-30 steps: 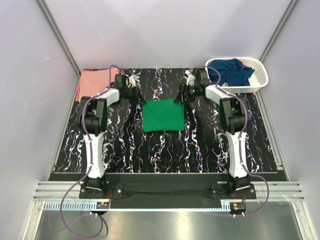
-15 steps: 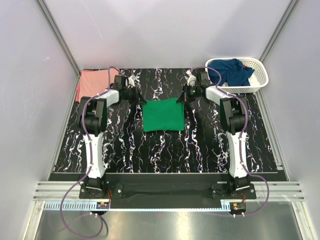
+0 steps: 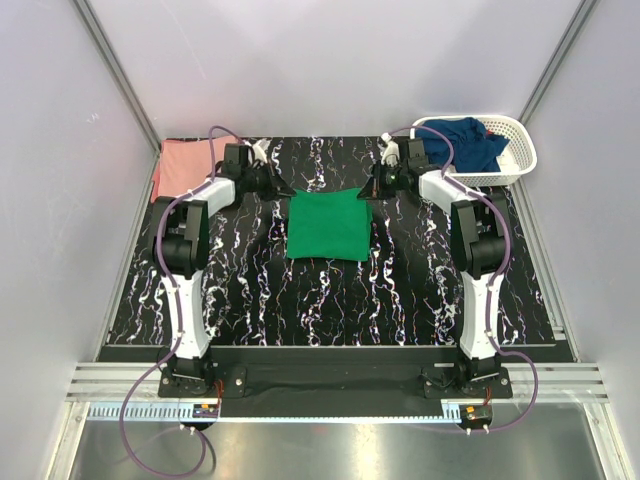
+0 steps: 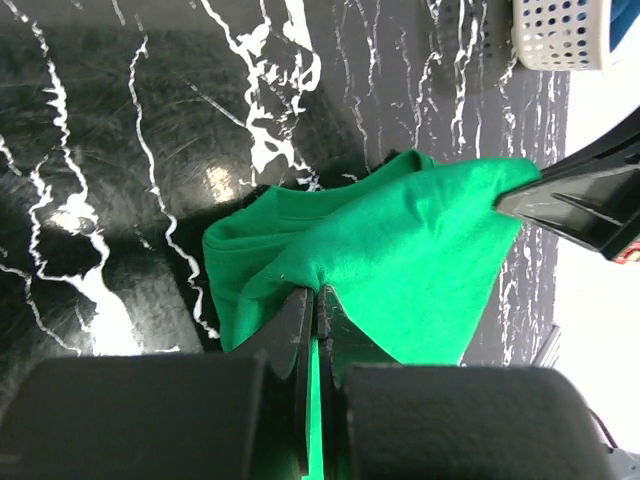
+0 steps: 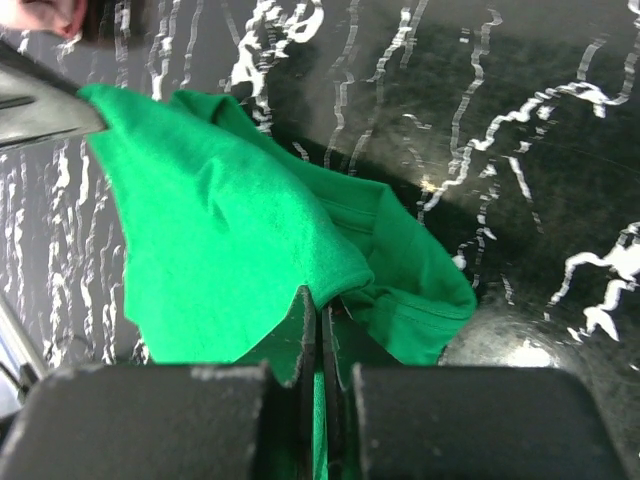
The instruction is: Fold and stack the t-shirts
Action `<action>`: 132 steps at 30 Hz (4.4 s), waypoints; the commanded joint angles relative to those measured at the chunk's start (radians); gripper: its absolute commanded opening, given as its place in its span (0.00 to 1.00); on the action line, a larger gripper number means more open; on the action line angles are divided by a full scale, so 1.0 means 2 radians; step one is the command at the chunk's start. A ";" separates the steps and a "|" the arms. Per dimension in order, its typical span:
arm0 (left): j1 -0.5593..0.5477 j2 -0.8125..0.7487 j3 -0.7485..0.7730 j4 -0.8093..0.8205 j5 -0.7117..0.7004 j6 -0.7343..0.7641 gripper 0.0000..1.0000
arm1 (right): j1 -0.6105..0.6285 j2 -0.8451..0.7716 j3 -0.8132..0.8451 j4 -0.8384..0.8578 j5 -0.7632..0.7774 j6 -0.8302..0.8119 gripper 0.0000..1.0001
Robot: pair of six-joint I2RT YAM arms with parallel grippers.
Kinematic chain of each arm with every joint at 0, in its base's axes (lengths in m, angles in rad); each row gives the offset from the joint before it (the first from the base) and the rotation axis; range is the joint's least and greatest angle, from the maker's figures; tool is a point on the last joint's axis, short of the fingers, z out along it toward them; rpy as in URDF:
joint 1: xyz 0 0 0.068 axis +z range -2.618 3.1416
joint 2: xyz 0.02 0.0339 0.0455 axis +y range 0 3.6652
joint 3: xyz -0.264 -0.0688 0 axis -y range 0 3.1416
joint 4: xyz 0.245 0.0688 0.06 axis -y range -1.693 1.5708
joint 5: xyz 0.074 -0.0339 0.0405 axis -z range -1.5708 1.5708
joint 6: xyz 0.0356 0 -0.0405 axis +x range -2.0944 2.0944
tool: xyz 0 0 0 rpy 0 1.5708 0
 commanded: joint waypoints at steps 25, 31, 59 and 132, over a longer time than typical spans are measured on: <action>0.007 -0.091 -0.008 -0.116 -0.096 0.065 0.50 | -0.018 -0.115 -0.115 -0.017 0.100 0.059 0.82; 0.007 -0.138 -0.109 -0.076 -0.093 0.037 0.50 | -0.014 -0.125 -0.170 0.017 0.085 0.079 0.81; 0.010 -0.104 -0.165 -0.057 -0.021 0.041 0.59 | 0.000 -0.025 -0.146 0.126 -0.059 0.015 0.00; -0.049 -0.119 -0.016 -0.214 -0.203 0.030 0.00 | -0.007 -0.154 -0.186 0.129 -0.010 0.104 1.00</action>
